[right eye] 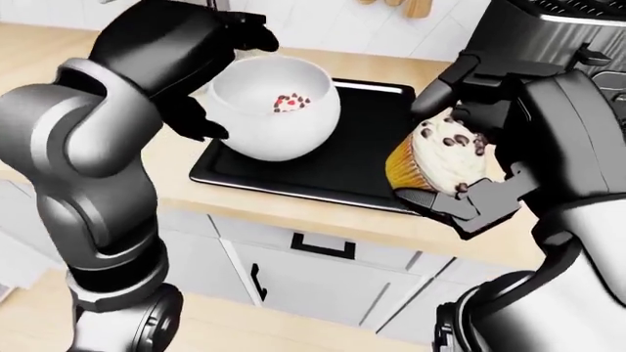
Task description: Pick up the bowl with cake and place it on the tray. Pick up the cupcake and place it on the tray.
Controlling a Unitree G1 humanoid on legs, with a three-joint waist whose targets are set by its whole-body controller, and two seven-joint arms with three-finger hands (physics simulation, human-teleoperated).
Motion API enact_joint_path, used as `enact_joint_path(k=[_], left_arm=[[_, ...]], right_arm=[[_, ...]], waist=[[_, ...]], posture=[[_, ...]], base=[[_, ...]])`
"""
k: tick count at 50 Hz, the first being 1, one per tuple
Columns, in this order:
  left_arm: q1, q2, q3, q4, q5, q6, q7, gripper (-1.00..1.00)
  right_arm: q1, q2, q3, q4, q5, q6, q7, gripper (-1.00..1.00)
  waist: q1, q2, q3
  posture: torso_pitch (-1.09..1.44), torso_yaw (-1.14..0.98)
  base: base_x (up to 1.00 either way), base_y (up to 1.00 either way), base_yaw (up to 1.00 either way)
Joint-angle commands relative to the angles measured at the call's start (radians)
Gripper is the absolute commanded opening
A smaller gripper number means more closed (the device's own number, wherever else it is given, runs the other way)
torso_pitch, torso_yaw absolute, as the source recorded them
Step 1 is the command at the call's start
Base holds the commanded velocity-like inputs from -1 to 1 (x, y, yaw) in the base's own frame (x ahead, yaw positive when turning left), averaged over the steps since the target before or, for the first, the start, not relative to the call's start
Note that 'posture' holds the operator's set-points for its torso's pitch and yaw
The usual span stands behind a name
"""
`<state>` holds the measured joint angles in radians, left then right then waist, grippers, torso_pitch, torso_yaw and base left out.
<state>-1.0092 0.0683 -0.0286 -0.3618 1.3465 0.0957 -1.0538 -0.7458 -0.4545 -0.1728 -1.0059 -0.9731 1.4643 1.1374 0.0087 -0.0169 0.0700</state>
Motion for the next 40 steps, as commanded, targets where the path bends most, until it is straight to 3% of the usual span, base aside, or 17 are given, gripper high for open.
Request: enact_joint_path(k=[1,10,19,28,31,40], left_arm=[[-0.005,0.007,0.006,-0.058,-0.006,0.026,-0.014,0.40],[0.051,0.026,0.011,-0.158,-0.024,0.061,-0.042,0.44],[0.050,0.021,0.005,-0.158,-0.024,0.067,-0.040,0.43],[0.075,0.017,0.005,-0.147,-0.028,0.066,-0.014,0.43],[0.076,0.018,0.005,-0.147,-0.029,0.068,-0.013,0.42],[0.086,0.022,0.008,-0.139,-0.035,0.070,0.002,0.40]], right_arm=[[-0.051,-0.011,0.008,0.021,0.049,-0.015,-0.078,-1.00],[-0.126,0.052,0.066,0.230,0.190,-0.159,-0.316,-1.00],[-0.045,0.139,0.084,0.375,0.243,-0.342,-0.519,-1.00],[-0.012,0.175,0.108,0.474,0.208,-0.472,-0.608,-1.00],[-0.006,0.177,0.138,0.517,0.141,-0.528,-0.624,-1.00],[0.035,0.252,0.133,0.591,0.078,-0.645,-0.662,-1.00]], waist=[[0.002,-0.007,-0.023],[0.003,-0.004,-0.025],[0.008,-0.007,-0.031],[0.008,-0.006,-0.036],[0.007,-0.006,-0.036],[0.007,-0.006,-0.037]], posture=[[0.00,0.00],[0.00,0.00],[0.00,0.00],[0.00,0.00],[0.00,0.00],[0.00,0.00]], base=[[0.00,0.00,0.00],[0.00,0.00,0.00],[0.00,0.00,0.00],[0.00,0.00,0.00],[0.00,0.00,0.00],[0.00,0.00,0.00]])
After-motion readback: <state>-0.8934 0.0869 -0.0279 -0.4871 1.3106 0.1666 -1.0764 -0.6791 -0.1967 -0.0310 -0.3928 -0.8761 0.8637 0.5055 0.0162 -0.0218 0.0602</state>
